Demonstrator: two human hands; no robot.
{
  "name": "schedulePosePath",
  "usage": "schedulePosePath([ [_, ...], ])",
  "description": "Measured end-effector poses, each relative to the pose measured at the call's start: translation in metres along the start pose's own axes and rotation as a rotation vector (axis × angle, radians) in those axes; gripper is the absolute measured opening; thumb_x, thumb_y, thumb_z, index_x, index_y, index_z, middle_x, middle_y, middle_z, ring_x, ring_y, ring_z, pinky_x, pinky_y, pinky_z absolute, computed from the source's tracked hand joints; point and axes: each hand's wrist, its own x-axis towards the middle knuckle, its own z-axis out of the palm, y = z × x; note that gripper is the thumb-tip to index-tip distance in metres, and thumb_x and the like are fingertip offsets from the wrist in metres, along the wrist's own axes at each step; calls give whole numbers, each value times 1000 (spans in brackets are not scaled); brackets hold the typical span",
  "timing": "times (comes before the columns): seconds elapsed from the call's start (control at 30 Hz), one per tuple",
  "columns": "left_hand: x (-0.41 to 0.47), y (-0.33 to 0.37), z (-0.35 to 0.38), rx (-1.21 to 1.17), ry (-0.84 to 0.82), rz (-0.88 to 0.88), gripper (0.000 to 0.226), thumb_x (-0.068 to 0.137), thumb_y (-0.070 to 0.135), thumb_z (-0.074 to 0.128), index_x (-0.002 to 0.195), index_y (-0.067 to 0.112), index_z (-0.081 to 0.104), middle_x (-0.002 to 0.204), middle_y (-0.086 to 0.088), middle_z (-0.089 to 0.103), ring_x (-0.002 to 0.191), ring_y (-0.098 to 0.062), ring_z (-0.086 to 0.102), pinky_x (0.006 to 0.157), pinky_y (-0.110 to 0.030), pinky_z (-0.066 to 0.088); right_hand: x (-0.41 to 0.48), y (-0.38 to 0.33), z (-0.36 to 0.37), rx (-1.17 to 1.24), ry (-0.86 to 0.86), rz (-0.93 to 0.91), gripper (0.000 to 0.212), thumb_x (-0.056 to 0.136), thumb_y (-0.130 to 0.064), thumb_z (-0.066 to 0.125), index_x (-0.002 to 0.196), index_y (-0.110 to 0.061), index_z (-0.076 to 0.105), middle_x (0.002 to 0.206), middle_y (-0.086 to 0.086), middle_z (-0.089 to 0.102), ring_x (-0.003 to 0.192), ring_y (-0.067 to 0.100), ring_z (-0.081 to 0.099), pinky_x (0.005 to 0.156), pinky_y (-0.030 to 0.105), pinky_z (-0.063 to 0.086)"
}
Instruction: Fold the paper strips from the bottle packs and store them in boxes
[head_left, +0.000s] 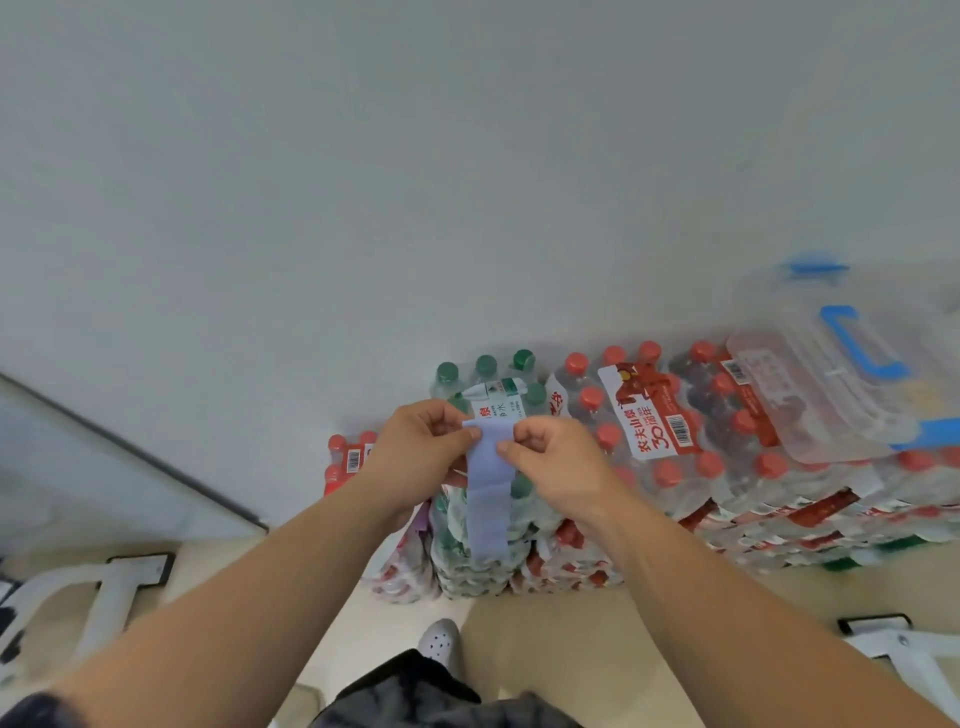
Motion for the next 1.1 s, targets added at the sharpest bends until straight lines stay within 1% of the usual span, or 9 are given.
schedulePosePath([
  [0.1, 36, -12, -5, 65, -1, -38, 11, 90, 8, 68, 89, -2, 65, 79, -17, 73, 67, -25, 68, 69, -42, 61, 25, 10, 3, -63, 0, 63, 29, 91, -18, 71, 71, -2, 58, 63, 0, 46, 62, 14, 40, 64, 32, 37],
  [0.27, 87, -16, -10, 156, -23, -68, 9, 87, 10, 71, 82, 5, 66, 79, -16, 72, 61, -19, 67, 54, -26, 51, 67, 10, 3, -219, 11, 158, 28, 91, -24, 69, 72, -5, 63, 63, 0, 52, 61, 16, 44, 65, 32, 41],
  [0.33, 107, -16, -13, 221, -22, -69, 10, 85, 12, 73, 80, 6, 67, 74, -12, 72, 59, -18, 67, 52, -26, 50, 83, 7, 2, -307, 14, 182, 28, 92, -25, 68, 68, -11, 64, 59, -4, 52, 57, 14, 43, 60, 30, 39],
  [0.4, 125, -16, -14, 272, -21, -59, 11, 82, 13, 74, 75, 8, 68, 70, -11, 70, 58, -18, 63, 53, -27, 49, 98, 4, 2, -411, 12, 179, 36, 93, -25, 67, 59, -18, 57, 54, -6, 48, 52, 12, 40, 55, 28, 36],
  [0.5, 147, -18, -12, 375, 2, -43, 12, 82, 15, 74, 72, 9, 69, 64, -6, 63, 54, -17, 54, 51, -27, 46, 119, 5, 1, -520, 31, 149, 43, 93, -26, 67, 53, -23, 50, 54, -6, 50, 51, 13, 43, 56, 31, 40],
  [0.63, 167, -18, -8, 525, 71, -10, 12, 83, 20, 73, 72, 14, 69, 65, 1, 64, 58, -17, 56, 53, -24, 47, 137, 7, -1, -586, 32, 114, 31, 91, -29, 69, 62, -24, 61, 67, -4, 65, 62, 15, 60, 65, 38, 54],
  [0.8, 174, -20, -3, 714, 228, -70, 18, 85, 33, 70, 73, 24, 61, 71, 5, 64, 65, -16, 63, 59, -29, 54, 155, 10, -6, -668, 81, 125, 29, 92, -39, 68, 69, -23, 59, 71, -4, 66, 66, 18, 63, 60, 34, 52],
  [0.97, 164, -24, 5, 723, 343, -142, 35, 85, 41, 70, 68, 22, 47, 64, 3, 57, 59, -17, 54, 54, -28, 44, 158, 17, -10, -615, 60, 117, 29, 92, -45, 66, 75, -22, 59, 68, -7, 62, 62, 12, 59, 54, 31, 48],
  [1.1, 148, -27, 1, 666, 432, -171, 35, 87, 45, 67, 72, 15, 55, 63, 1, 59, 62, -18, 56, 52, -28, 38, 153, 19, -14, -494, 55, 77, 27, 90, -43, 69, 72, -23, 62, 68, -8, 64, 63, 10, 61, 61, 33, 54],
])
